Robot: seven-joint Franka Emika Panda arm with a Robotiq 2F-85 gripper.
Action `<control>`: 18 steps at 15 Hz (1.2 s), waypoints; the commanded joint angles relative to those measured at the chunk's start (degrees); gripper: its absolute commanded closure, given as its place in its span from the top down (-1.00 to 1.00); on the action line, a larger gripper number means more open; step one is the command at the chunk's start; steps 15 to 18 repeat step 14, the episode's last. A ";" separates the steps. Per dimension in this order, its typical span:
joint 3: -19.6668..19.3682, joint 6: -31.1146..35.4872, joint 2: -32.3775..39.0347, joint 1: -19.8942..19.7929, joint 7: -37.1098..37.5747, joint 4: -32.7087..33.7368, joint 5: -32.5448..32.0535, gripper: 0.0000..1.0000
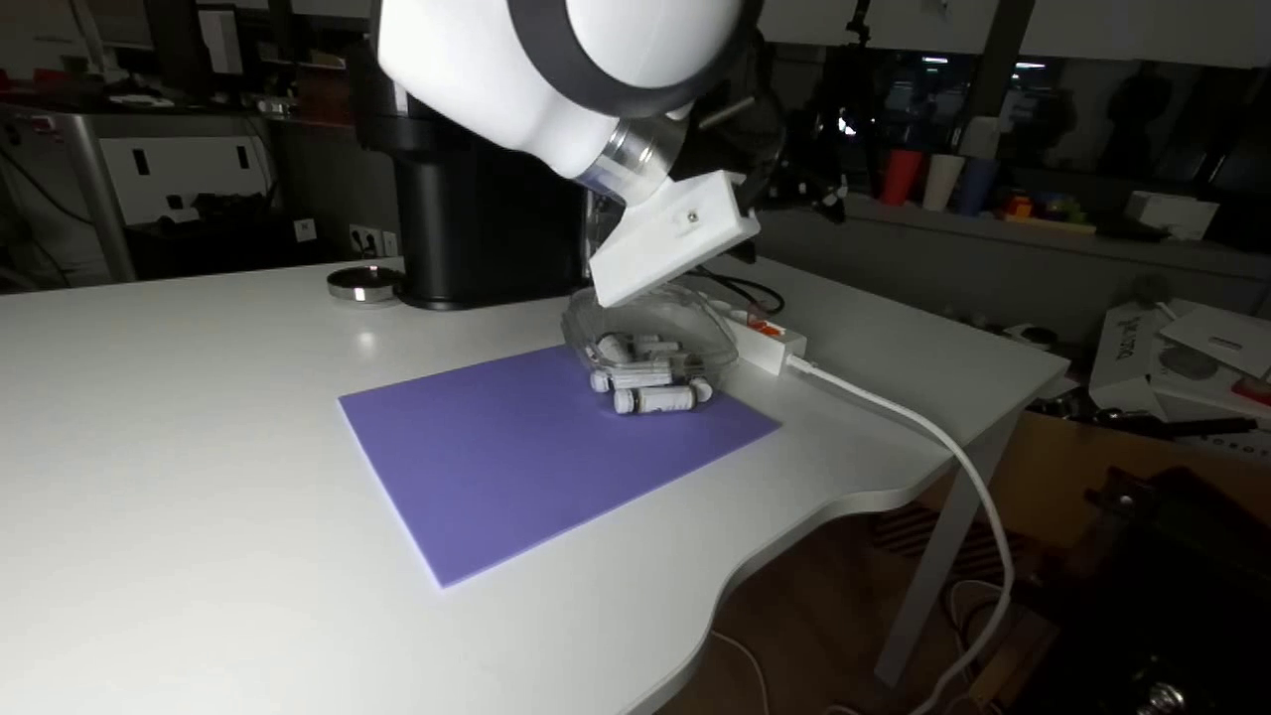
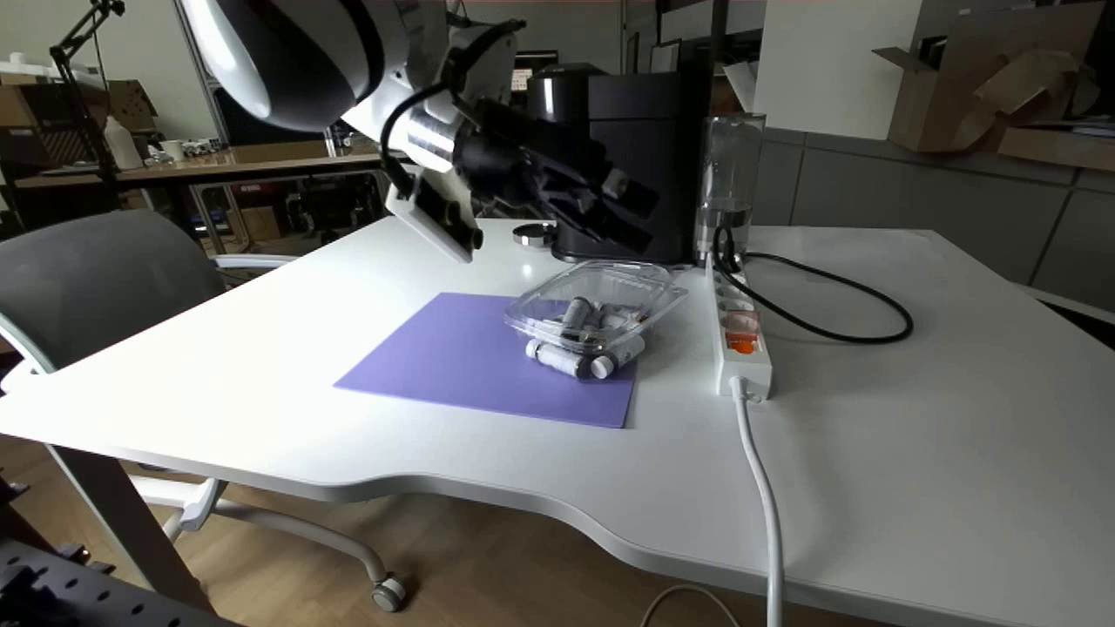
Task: Close the box
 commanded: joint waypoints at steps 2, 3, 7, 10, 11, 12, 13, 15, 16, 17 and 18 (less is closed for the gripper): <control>-1.91 14.66 -2.44 -3.35 -8.83 -2.27 0.14 1.00; -2.02 17.59 -3.38 -3.38 -10.92 -3.19 -0.12 1.00; -1.62 27.83 -8.80 -2.99 -21.06 -7.58 1.55 1.00; -1.76 36.05 -13.15 -2.91 -29.98 -11.11 4.20 1.00; -1.85 38.18 -14.25 -2.87 -34.21 -12.21 5.97 1.00; -2.96 35.00 -9.87 -1.31 -28.68 -8.40 4.22 1.00; -3.04 35.62 -10.87 -1.19 -29.87 -9.07 4.80 1.00; -3.18 35.50 -10.99 -0.98 -29.83 -9.12 4.76 1.00; -3.18 35.50 -10.99 -0.98 -29.83 -9.12 4.76 1.00; -3.18 35.50 -10.99 -0.98 -29.83 -9.12 4.76 1.00; -3.18 35.50 -10.99 -0.98 -29.83 -9.12 4.76 1.00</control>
